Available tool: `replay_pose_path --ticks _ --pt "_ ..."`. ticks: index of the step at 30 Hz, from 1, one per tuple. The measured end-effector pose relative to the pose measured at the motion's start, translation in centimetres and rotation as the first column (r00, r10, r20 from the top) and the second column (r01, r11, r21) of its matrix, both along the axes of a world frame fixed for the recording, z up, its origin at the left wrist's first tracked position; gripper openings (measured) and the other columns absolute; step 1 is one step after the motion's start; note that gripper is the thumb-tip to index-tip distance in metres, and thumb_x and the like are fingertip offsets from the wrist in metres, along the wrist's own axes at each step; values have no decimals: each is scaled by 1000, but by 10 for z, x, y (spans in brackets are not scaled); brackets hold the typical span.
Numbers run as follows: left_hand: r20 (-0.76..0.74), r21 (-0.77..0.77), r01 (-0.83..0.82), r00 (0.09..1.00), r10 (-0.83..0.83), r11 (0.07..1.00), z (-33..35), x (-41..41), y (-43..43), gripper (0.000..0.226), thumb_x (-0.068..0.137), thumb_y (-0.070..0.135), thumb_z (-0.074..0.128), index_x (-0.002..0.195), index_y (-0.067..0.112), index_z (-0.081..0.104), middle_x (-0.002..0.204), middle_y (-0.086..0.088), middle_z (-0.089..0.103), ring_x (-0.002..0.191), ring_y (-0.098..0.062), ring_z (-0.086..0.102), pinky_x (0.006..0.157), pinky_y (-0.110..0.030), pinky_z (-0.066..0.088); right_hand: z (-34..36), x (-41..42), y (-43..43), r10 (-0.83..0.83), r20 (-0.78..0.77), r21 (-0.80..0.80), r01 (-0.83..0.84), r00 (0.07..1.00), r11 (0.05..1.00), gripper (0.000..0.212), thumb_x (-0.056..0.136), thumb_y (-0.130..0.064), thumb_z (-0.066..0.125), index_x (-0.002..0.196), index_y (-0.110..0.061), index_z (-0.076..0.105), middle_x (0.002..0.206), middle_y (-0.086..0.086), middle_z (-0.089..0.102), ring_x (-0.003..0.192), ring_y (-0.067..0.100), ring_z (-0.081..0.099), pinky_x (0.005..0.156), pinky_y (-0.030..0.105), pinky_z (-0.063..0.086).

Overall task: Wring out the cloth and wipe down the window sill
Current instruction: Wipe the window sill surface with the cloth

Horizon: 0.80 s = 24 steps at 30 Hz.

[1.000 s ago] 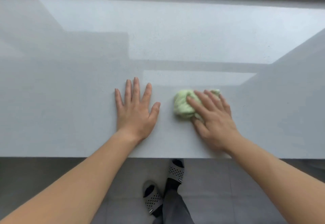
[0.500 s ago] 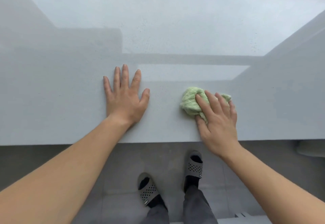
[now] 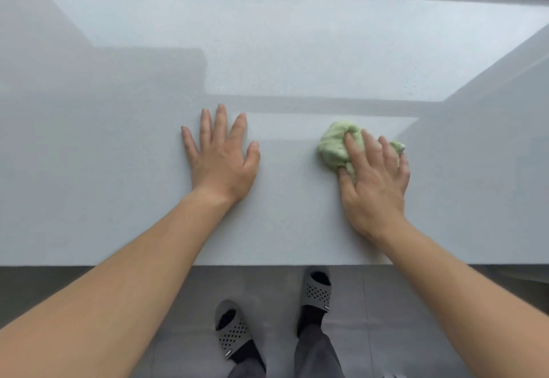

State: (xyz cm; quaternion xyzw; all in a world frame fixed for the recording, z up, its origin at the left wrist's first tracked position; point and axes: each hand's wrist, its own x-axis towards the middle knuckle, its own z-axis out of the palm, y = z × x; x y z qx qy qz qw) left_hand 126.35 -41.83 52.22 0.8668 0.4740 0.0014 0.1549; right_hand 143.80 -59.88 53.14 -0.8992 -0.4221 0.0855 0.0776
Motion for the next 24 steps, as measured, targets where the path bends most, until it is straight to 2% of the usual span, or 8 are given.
replay_pose_path --ticks 4,6,8,11,13,19,21,24 --pt "-45 47 -34 998 37 998 -2 7 -4 68 90 53 21 155 30 20 167 -4 3 152 -25 -8 118 -60 -8 2 -32 -36 420 -1 -27 -420 907 907 59 93 -41 42 151 -36 31 160 -3 28 150 28 18 118 56 13" --pt "-38 37 -38 999 39 999 0 6 -3 68 90 53 23 153 30 24 166 -5 8 152 -26 -4 118 -60 -7 3 -8 -28 518 -19 -34 -518 855 855 61 90 -42 43 150 -37 32 160 -5 30 150 26 19 119 55 14" --pt "-23 51 -61 998 63 997 1 9 -1 64 89 51 29 148 27 34 162 -8 18 151 -29 5 118 -61 -5 1 26 5 479 -3 -52 -478 878 877 61 89 -43 40 149 -39 32 160 -5 30 149 25 19 120 52 10" --pt "61 106 -98 994 92 990 3 24 10 57 89 46 35 138 20 45 149 -13 35 143 -32 25 118 -60 -1 0 70 75 211 -36 -26 -212 977 977 59 94 -44 35 151 -43 21 163 -8 18 151 22 8 121 47 -3" --pt "117 105 -89 990 76 990 4 40 25 58 91 42 34 143 18 43 152 -14 35 144 -31 25 120 -56 1 -3 73 105 90 -46 -18 -91 995 996 57 98 -42 35 152 -43 17 163 -8 12 151 22 3 120 49 -6" --pt "-4 28 -86 996 86 996 -2 82 63 63 95 48 25 155 30 19 167 -4 2 153 -25 -7 120 -56 -8 2 82 96 503 -20 -47 -503 864 863 59 93 -46 31 152 -41 23 162 -8 21 151 23 10 121 49 2" --pt "-58 54 -96 993 99 994 -4 86 62 63 95 49 21 155 30 18 167 -4 1 152 -25 -8 119 -58 -8 0 116 123 454 -8 -29 -454 891 890 58 93 -44 33 151 -43 23 162 -9 21 151 21 10 121 47 0" --pt "-51 52 -129 990 132 990 -1 91 62 64 92 51 19 151 27 26 165 -8 8 152 -28 -4 118 -60 -8 -4 144 180 187 -39 -1 -187 982 982 57 97 -41 35 151 -43 19 163 -8 16 151 22 6 120 49 -4"
